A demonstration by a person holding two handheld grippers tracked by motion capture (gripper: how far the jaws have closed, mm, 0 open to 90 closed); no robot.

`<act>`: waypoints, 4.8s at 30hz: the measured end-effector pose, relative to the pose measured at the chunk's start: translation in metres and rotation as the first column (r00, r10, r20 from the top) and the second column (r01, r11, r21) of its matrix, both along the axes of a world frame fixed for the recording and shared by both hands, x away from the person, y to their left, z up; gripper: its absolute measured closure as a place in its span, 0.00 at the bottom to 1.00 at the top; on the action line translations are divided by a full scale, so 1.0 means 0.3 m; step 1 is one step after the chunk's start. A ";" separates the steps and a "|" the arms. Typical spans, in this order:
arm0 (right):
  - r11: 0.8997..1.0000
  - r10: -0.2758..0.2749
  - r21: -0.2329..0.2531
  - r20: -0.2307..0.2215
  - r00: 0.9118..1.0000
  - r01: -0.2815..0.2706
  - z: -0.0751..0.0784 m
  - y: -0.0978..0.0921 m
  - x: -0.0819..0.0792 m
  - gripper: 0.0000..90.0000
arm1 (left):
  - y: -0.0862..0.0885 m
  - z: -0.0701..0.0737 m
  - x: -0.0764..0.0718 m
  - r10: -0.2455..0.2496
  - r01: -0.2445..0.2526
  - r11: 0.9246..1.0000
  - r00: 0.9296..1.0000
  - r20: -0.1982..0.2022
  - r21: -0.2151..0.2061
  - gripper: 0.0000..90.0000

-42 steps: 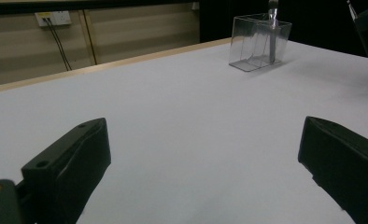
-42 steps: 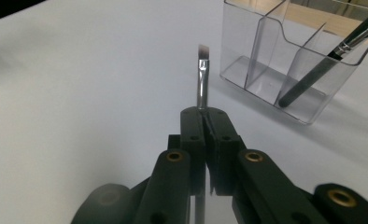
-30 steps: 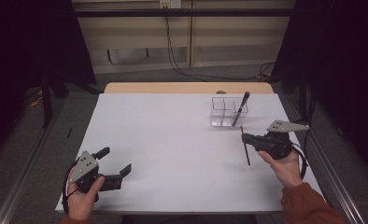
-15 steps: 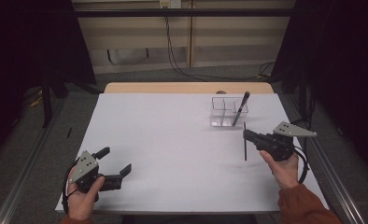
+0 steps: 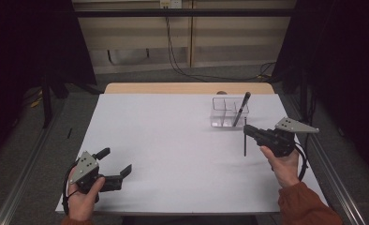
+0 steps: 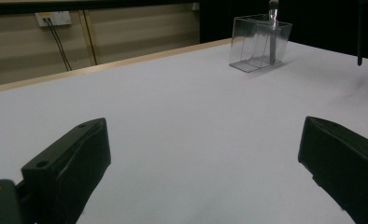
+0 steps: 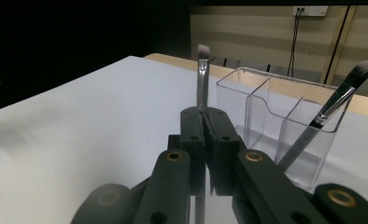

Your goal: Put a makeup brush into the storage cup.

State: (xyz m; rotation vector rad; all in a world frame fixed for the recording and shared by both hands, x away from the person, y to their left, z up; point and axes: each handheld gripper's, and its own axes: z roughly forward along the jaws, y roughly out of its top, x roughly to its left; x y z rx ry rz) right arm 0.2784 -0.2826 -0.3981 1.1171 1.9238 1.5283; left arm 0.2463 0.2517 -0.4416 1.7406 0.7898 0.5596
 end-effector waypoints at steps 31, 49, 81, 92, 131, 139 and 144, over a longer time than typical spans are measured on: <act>0.999 -0.043 0.010 0.055 0.998 0.042 0.104 -0.011 0.104 0.96 | 0.001 -0.001 0.001 0.003 -0.003 1.000 1.000 -0.001 -0.001 0.03; 0.992 -0.130 0.004 0.072 0.989 0.130 0.149 -0.016 0.194 0.96 | 0.001 -0.001 0.002 -0.003 0.003 1.000 1.000 0.000 0.001 0.03; 0.967 -0.254 0.005 0.047 0.966 0.254 0.147 -0.012 0.362 0.96 | 0.001 -0.001 0.003 -0.006 0.006 1.000 1.000 -0.002 0.000 0.03; 0.959 -0.283 -0.019 0.059 0.957 0.284 0.145 -0.004 0.404 0.96 | 0.000 -0.001 0.003 -0.008 0.008 1.000 1.000 0.001 0.002 0.03; 0.955 -0.295 -0.009 0.025 0.955 0.295 0.077 -0.026 0.446 0.96 | 0.001 -0.001 0.003 -0.011 0.011 1.000 1.000 0.001 0.004 0.03; 0.957 -0.290 -0.011 0.014 0.957 0.290 0.054 -0.025 0.444 0.96 | 0.003 -0.001 0.003 -0.012 0.012 1.000 1.000 -0.001 0.004 0.03; 0.957 -0.291 -0.013 0.007 0.957 0.291 0.041 -0.030 0.440 0.96 | 0.001 -0.001 0.003 -0.011 0.011 1.000 1.000 -0.002 0.002 0.03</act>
